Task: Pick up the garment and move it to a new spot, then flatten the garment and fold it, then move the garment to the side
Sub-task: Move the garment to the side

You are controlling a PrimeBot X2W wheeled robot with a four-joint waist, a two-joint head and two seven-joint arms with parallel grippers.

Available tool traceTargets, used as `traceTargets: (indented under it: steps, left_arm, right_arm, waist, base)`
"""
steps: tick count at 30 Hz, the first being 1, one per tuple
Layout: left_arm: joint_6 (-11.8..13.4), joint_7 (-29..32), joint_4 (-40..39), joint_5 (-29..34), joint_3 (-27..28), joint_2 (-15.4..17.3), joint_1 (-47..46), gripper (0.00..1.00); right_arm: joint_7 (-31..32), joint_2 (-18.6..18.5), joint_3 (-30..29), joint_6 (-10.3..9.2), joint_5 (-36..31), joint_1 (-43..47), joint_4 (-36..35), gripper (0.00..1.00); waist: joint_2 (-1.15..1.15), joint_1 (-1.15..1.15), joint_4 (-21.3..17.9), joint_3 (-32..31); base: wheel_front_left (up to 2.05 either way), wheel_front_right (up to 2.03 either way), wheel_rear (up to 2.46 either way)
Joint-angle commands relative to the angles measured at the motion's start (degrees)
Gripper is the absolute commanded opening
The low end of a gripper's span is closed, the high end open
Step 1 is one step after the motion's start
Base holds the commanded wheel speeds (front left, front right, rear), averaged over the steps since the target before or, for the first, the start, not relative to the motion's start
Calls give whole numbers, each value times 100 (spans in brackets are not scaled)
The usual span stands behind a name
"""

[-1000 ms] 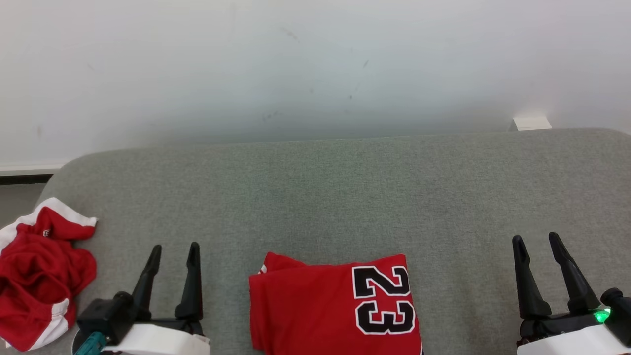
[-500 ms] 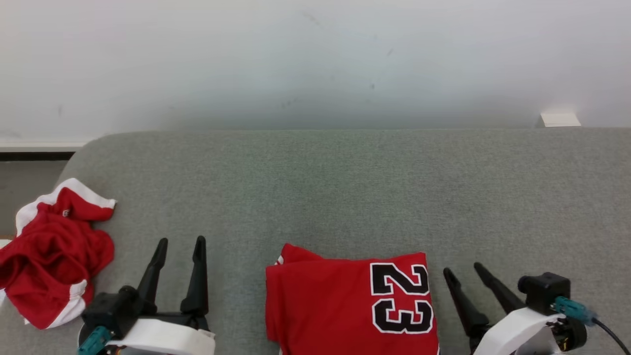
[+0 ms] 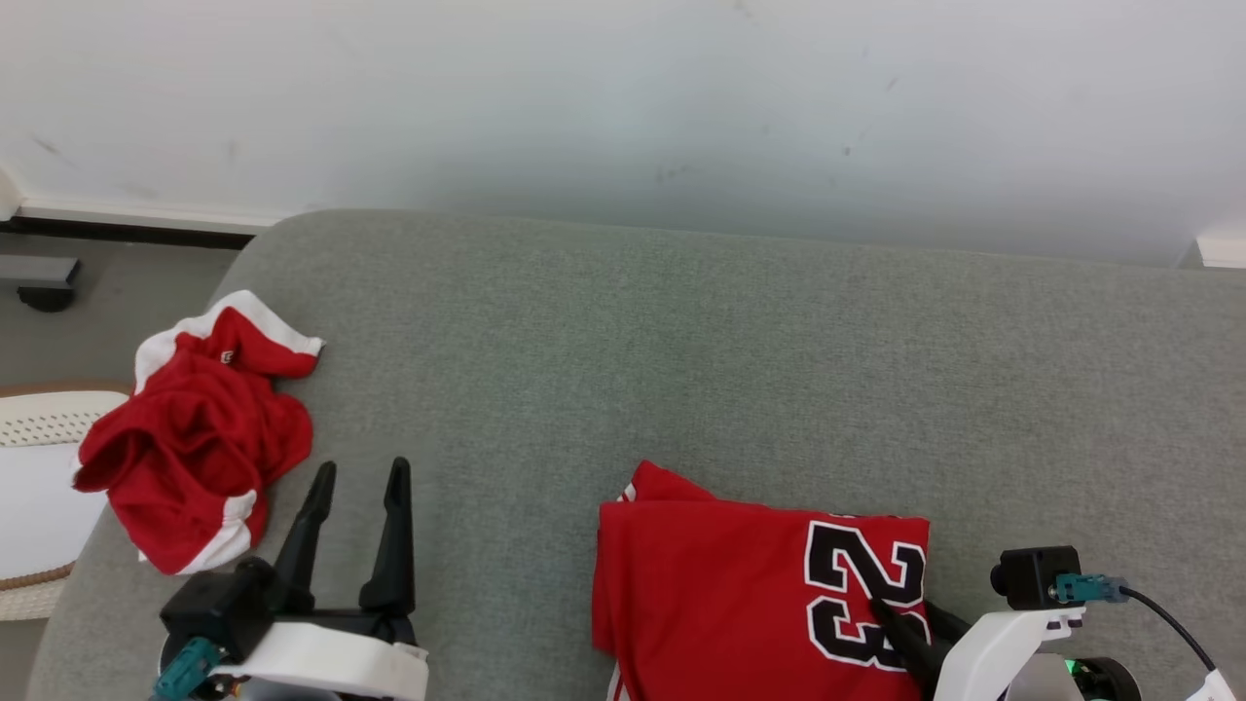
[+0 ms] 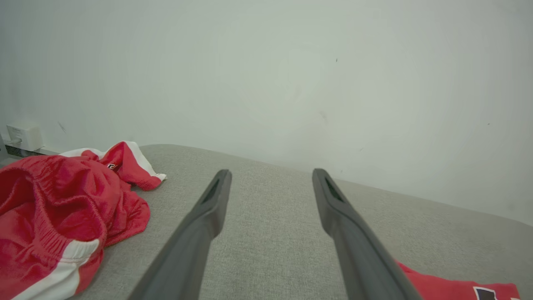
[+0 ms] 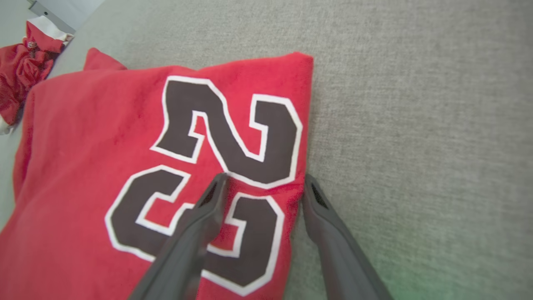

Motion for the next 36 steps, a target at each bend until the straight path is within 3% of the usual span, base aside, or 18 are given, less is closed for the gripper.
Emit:
traceTargets:
  steps: [1, 2, 3, 11, 25, 36]
  left_arm:
    - [5, -1, -7, -26, -2, 23, -42, 100]
    - [4, -1, -1, -27, -11, 23, -40, 100]
    - [4, -1, 3, -26, -13, 23, -40, 100]
    - [4, -1, 1, 32, 1, 22, 16, 100]
    - [5, -1, -38, 78, -381, 23, -205, 100]
    - [4, -1, -75, 129, -827, 41, -580, 100]
  right_arm:
    - [226, 52, 127, -10, 74, 153, 149, 38]
    - [230, 48, 116, -5, 78, 162, 151, 15]
    - [194, 36, 102, -5, 62, 148, 131, 0]
    - [-452, -82, -162, -6, -169, -81, -108, 0]
    - [-818, -292, -526, -7, -363, -332, -317, 0]
    - [-981, -434, -817, -6, -434, -808, -356, 0]
  waist:
    - [0, 0, 96, 33]
    - [0, 0, 123, 31]
    - [0, 0, 141, 29]
    - [0, 0, 134, -45]
    - [0, 0, -293, -53]
    - [0, 0, -1480, 174]
  base:
    - [0, 0, 0]
    - [0, 0, 0]
    - [0, 0, 0]
    - [0, 0, 0]
    - [0, 0, 0]
    - [0, 0, 0]
